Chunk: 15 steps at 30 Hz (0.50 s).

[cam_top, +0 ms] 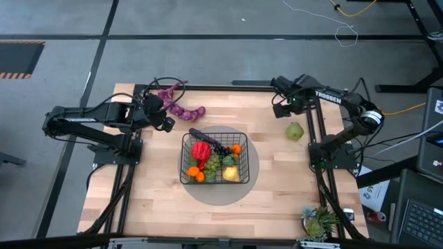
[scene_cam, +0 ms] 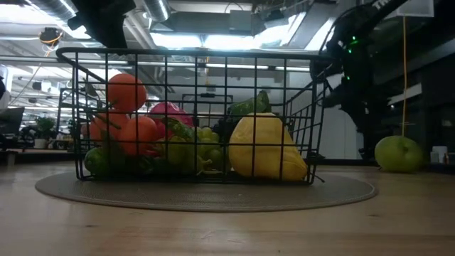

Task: Build produce basket
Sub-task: Put the green pear into the black wire basket

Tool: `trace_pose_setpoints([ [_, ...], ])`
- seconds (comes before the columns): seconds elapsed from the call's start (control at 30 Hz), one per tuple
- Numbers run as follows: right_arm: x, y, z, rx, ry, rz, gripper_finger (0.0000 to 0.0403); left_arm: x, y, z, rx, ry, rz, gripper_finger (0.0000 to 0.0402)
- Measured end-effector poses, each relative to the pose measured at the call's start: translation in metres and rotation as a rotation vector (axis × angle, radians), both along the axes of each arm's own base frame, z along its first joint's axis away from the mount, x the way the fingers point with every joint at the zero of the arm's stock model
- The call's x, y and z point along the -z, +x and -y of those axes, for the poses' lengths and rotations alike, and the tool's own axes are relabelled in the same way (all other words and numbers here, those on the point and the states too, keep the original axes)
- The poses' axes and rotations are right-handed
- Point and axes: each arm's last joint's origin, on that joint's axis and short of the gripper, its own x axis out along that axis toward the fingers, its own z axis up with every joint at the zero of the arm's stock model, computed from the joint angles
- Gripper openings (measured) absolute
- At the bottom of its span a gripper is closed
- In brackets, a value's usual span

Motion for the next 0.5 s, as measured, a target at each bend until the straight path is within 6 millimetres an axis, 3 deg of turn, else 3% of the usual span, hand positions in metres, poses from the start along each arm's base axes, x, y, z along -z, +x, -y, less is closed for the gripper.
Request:
trace_pose_setpoints([
  [0.27, 0.046, -0.014, -0.016, 0.058, 0.138, -0.078, 0.0179, 0.000, 0.000, 0.000, 0.003, 0.025, -0.020, 0.0085],
  [0.5, 0.063, -0.011, -0.036, -0.010, 0.240, -0.026, 0.0179, 0.000, 0.000, 0.000, 0.003, 0.025, -0.019, 0.0085],
])
